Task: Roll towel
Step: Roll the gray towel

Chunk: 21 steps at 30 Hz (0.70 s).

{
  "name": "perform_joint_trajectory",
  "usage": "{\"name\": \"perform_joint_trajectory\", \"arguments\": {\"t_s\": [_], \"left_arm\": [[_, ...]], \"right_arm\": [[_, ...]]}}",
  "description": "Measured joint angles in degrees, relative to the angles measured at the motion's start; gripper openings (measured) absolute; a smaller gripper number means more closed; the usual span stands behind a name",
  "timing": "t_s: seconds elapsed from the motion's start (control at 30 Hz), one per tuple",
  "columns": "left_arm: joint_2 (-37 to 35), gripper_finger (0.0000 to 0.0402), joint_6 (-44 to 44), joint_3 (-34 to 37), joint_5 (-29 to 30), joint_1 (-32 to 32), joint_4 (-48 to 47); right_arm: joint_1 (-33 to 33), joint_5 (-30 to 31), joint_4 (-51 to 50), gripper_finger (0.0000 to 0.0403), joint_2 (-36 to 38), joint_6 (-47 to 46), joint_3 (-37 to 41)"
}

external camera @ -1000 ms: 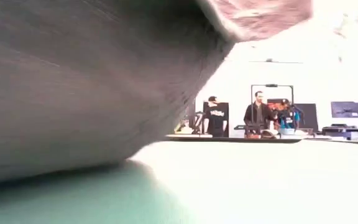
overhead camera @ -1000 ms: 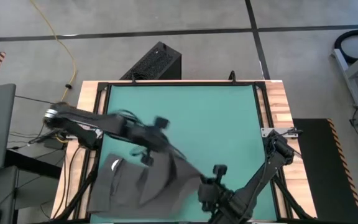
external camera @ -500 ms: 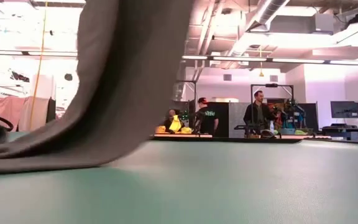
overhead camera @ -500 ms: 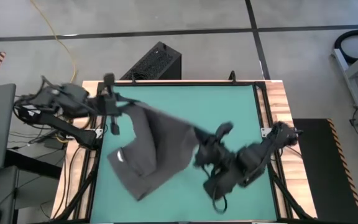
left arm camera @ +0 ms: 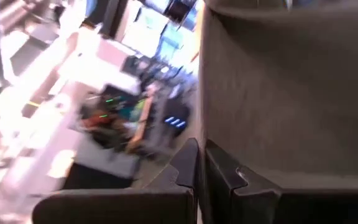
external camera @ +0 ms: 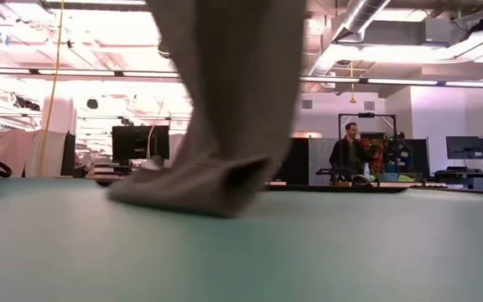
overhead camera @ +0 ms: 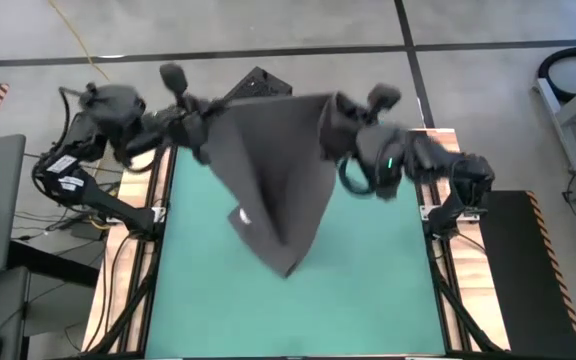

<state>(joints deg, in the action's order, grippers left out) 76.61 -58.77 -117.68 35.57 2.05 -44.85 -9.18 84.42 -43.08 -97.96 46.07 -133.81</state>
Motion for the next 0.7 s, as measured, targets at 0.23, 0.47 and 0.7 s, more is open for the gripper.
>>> {"name": "perform_joint_trajectory", "arguments": {"t_s": [0.23,0.47,0.7], "left_arm": [[8.54,0.0,-19.3,-10.03,-4.89,13.88,3.31],[12.39,0.0,-25.71,-15.52,-1.63,15.71,10.46],[7.26,0.0,-23.13,-16.17,-3.17,5.31,5.64]], "right_arm": [[10.48,-4.97,18.69,0.0004,0.67,14.96,-0.08],[12.45,-9.39,34.47,0.0003,0.28,24.67,-0.96],[5.26,-11.84,48.4,0.0003,0.17,38.09,-0.97]]}}
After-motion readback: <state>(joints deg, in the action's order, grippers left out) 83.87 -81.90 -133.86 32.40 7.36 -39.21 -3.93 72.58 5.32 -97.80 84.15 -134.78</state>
